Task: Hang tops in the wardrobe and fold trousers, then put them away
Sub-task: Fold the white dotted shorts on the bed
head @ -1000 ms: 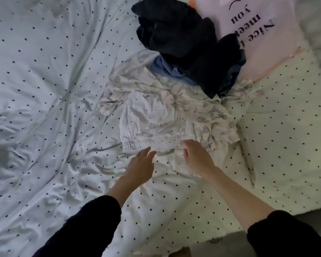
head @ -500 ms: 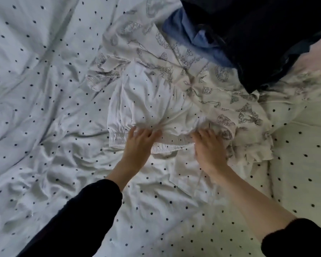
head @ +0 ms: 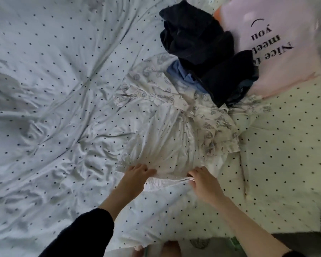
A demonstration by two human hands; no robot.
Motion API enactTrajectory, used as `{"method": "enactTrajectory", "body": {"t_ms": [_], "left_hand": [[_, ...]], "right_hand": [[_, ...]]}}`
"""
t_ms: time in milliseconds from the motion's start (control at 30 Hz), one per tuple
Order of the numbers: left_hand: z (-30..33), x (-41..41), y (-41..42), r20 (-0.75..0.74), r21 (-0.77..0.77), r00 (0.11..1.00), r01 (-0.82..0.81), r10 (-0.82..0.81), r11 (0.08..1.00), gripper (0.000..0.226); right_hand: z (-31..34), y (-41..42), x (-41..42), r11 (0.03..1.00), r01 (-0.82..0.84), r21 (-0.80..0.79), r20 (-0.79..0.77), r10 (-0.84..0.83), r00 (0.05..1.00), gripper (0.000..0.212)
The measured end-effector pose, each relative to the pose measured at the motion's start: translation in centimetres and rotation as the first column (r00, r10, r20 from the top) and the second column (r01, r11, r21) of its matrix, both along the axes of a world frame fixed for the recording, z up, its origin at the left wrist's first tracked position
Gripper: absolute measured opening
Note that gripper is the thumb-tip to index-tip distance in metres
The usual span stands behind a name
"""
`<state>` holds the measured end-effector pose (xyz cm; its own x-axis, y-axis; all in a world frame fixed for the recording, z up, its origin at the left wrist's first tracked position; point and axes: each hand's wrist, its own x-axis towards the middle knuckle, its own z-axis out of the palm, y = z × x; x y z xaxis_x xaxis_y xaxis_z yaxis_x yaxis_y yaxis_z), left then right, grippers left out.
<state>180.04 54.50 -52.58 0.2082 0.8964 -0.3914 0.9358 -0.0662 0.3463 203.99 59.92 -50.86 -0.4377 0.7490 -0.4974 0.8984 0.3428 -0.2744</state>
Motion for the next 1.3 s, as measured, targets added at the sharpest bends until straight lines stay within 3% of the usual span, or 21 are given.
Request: {"method": "enactTrajectory", "body": {"t_ms": [100,200,467,567,700,867,933,1000,1133,1300], "left_hand": [[2.0,-0.8,-3.3,0.053,-0.04,0.998,0.042,-0.04,0.998,0.061],[2.9,-1.9,-5.2,0.019,-0.007,1.0,-0.004,0.004,1.0,0.05],[6.4,-3.7,-15.8,0.047,0.041,0.991,-0.127,0.125,0.991,0.03],[9.4,-3.4,-15.9,0.11,0.098,0.967,-0.238,0.228,0.966,0.023],[15.7,-4.1,-12.6,0.123,0.265,0.962,-0.269,0.244,0.926,0.023],[27.8,-5.0,-5.5,0.199,0.433,0.938,-0.345,0.285,0.833,0.02],[32.9,-5.1,-2.9,0.26,0.398,0.9,-0.431,0.351,0.81,0.017],[38.7,-5.0,-0.7,0.308,0.379,0.879,-0.464,0.364,0.801,0.019],[48.0,-4.5,1.1,0.258,0.432,0.919,-0.387,0.299,0.815,0.028],[54.4,-4.1,1.1,0.274,0.493,0.911,-0.408,0.308,0.768,0.016]], "right_hand": [[3.0,-3.5,-0.4,0.998,0.064,-0.023,0.019,-0.064,0.998,0.025],[5.3,-6.0,-0.9,0.984,0.174,-0.037,-0.077,-0.176,0.981,0.009],[11.1,-15.0,-2.5,0.993,0.107,-0.042,-0.181,-0.113,0.977,0.019],[13.8,-14.4,-2.7,0.992,0.124,0.004,-0.251,-0.119,0.961,0.024],[20.2,-11.5,-3.2,0.975,0.195,0.107,-0.374,-0.142,0.916,0.038],[31.1,-6.3,-3.9,0.842,0.357,0.404,-0.531,-0.102,0.841,0.04],[35.5,-4.1,-4.2,0.782,0.394,0.483,-0.559,-0.071,0.826,0.037],[40.8,-2.4,-4.1,0.726,0.449,0.52,-0.619,-0.041,0.784,0.025],[49.1,-0.8,-4.0,0.589,0.53,0.61,-0.696,0.079,0.713,0.011],[55.7,0.1,-3.4,0.459,0.697,0.55,-0.818,0.13,0.56,0.009]]}}
